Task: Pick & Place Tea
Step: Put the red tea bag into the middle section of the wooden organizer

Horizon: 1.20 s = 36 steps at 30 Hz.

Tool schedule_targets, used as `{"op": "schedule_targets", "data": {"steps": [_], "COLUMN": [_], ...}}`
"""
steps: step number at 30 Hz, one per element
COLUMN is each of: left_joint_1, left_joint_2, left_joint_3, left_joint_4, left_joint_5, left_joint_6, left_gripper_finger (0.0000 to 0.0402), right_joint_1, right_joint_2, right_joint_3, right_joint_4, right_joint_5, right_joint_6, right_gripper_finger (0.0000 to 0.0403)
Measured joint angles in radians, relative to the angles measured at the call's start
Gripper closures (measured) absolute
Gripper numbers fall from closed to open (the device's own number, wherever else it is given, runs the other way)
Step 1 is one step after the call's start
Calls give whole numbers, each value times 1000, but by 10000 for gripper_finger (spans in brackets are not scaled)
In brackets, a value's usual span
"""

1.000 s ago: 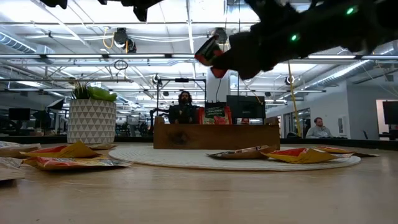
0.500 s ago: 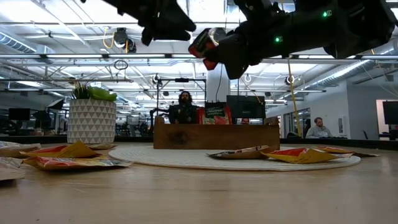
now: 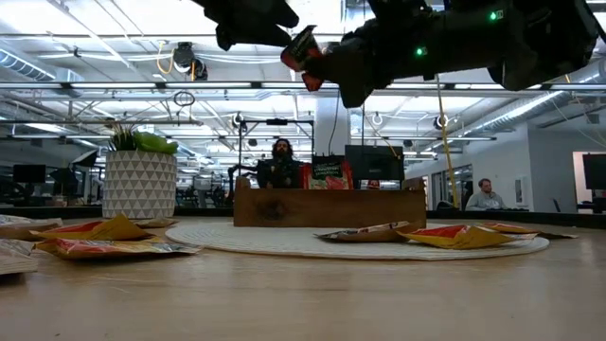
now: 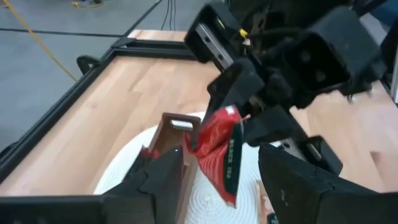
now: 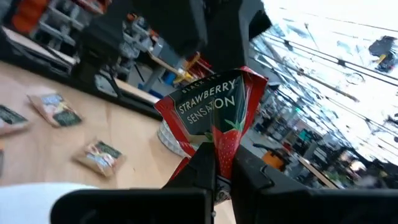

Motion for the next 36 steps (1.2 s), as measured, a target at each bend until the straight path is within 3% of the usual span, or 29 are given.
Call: {"op": "schedule_targets", "data": {"steps": [9,14,36], "left_joint_1": [-6,-6,-6], "left_joint_2": [0,0,0], "left_joint_3": [0,0,-2], "left_joint_4": [-5,-6,-13], "left_joint_5": [2,3,-14], "left_joint_6": [-23,-26,-38], "left_gripper_finger": [210,215,215], "right_joint_1": [-6,-7,4], "right_joint_2": [0,0,-1], "right_joint_3": [11,25,26], "right_joint_4": [74,63,-21], "right_joint_5": [-154,-173,-123], "right_joint_6": [5,5,58], "right_gripper_finger": [391,391,391]}}
